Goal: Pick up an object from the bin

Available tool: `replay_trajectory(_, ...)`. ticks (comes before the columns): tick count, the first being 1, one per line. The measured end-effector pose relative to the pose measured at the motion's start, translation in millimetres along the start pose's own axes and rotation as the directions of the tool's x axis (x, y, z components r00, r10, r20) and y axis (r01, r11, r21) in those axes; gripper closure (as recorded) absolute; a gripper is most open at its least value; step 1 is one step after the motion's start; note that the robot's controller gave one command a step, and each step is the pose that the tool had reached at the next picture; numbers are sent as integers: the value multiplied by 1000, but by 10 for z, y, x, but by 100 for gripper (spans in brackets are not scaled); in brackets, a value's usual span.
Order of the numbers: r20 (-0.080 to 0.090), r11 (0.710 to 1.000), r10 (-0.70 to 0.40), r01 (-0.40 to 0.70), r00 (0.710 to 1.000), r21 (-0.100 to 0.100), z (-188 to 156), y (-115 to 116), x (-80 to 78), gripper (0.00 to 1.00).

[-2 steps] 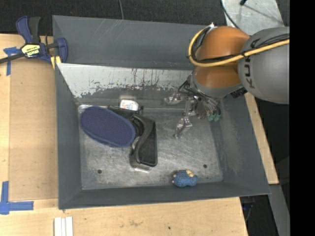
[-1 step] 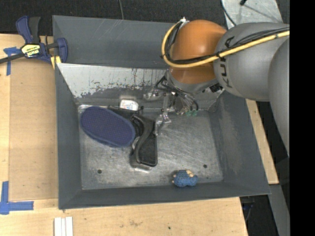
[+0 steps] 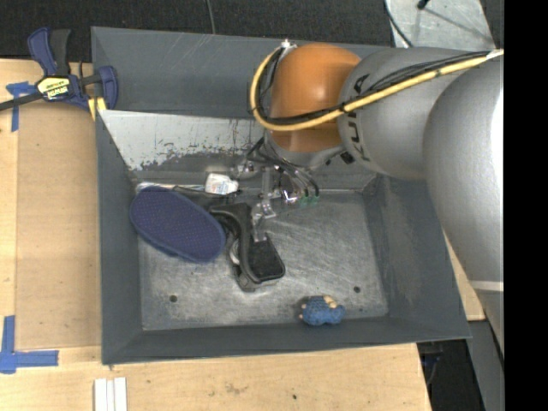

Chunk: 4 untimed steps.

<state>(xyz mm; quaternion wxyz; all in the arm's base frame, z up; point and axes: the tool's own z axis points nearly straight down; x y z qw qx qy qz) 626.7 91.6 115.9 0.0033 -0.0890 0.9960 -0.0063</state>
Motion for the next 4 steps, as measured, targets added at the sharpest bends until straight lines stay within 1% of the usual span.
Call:
replay_trajectory(1,4,999,37,-37,999,-15,-574,478,183,0)
replay_trajectory(2,21,983,181,-181,983,-27,361,563,433,0)
replay_trajectory(3,46,983,184,-183,982,-28,316,534,372,100)
replay_trajectory(4,6,998,-68,68,998,-12,-1199,331,751,100)
